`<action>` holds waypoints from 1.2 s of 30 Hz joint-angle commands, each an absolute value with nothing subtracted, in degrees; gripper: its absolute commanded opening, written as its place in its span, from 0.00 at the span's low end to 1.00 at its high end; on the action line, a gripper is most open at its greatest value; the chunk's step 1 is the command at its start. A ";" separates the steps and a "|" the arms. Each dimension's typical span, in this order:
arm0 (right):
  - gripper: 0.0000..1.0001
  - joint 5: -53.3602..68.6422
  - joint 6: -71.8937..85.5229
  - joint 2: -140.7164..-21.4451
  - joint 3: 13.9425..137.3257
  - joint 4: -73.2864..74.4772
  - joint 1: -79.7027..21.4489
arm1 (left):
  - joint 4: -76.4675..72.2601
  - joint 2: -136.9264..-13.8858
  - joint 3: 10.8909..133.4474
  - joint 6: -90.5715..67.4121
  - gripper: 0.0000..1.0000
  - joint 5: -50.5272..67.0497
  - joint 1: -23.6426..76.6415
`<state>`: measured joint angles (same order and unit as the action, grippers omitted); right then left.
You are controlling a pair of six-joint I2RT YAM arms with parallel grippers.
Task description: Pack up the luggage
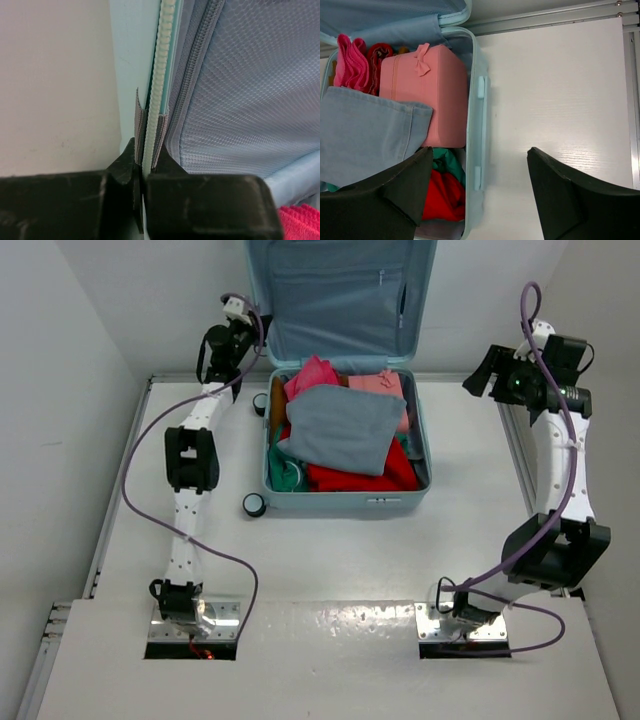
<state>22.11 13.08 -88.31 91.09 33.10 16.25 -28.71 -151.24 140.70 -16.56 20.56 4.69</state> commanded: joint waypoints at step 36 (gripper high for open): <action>0.72 34.10 17.05 -97.20 78.66 21.71 25.84 | 34.46 -48.43 55.99 73.14 0.86 64.26 -12.57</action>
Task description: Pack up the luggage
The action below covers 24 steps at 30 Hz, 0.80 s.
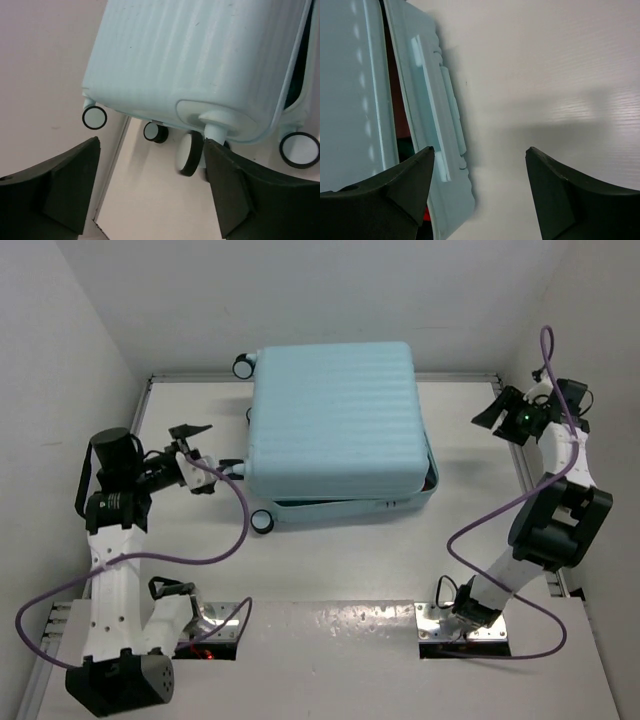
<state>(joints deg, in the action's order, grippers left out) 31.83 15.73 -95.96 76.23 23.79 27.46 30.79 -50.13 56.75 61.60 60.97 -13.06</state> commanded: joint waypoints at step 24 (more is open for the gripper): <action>0.65 36.28 6.68 -90.35 72.86 34.46 7.04 | 44.55 -88.06 79.80 57.92 0.68 45.95 2.98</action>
<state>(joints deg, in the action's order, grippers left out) 33.80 7.38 -91.33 72.34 35.03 9.21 41.80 -85.82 76.27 57.39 40.99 1.19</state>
